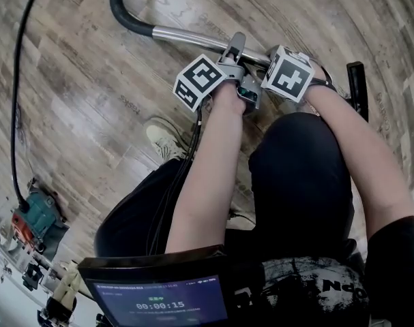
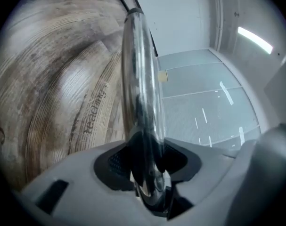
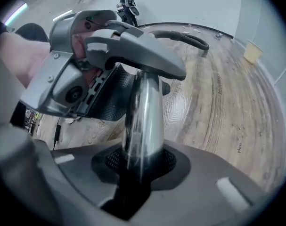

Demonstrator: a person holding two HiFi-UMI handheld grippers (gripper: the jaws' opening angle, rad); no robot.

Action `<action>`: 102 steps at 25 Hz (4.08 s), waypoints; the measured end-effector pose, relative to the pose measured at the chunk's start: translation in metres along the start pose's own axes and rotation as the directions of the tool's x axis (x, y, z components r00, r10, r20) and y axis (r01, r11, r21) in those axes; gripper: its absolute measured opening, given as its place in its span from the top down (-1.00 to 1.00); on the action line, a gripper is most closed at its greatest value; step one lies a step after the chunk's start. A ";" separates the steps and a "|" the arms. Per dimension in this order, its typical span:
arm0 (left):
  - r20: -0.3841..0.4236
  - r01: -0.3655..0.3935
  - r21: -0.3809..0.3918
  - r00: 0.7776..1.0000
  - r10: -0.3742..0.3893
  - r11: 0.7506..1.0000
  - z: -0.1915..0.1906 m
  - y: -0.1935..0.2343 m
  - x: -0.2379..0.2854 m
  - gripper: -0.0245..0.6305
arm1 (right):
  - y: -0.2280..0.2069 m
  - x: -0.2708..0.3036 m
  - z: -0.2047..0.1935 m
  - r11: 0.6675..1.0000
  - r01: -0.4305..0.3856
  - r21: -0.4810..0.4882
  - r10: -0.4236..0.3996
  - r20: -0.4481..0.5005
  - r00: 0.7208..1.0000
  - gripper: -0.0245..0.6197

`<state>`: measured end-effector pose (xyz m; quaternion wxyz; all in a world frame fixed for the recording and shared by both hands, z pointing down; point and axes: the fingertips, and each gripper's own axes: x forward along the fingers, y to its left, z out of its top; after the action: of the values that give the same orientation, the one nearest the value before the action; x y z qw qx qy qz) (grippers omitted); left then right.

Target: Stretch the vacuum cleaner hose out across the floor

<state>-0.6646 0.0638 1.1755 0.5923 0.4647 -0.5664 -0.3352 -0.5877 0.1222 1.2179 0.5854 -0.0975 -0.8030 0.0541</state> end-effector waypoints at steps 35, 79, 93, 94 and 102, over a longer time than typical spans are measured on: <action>0.054 -0.193 0.151 0.981 0.187 0.969 0.077 -0.223 -0.114 0.66 | 0.091 -0.232 0.051 0.998 0.044 0.049 -0.046 0.045 0.998 0.60; -0.241 0.449 0.140 0.880 -0.409 0.883 -0.034 -0.690 -0.238 0.76 | 0.226 -0.651 0.054 0.947 -0.194 0.257 0.156 0.163 0.974 0.59; -0.134 0.270 0.208 0.960 -0.246 0.940 -0.069 -0.720 -0.199 0.76 | 0.138 -0.693 0.009 0.883 0.469 0.041 -0.468 -0.018 0.883 0.59; -0.127 0.263 0.206 0.962 -0.241 0.943 -0.076 -0.722 -0.194 0.76 | 0.133 -0.697 0.003 0.885 0.463 0.054 -0.463 -0.002 0.886 0.65; -0.161 0.343 0.259 0.937 -0.310 0.903 -0.180 -0.732 -0.175 0.68 | 0.138 -0.714 -0.094 0.957 0.284 0.063 -0.289 0.082 0.954 0.68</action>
<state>-0.4165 0.0046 0.4445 0.4869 0.6517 -0.4872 -0.3176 -0.2749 0.0968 0.5552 0.5524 0.0373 -0.8327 -0.0068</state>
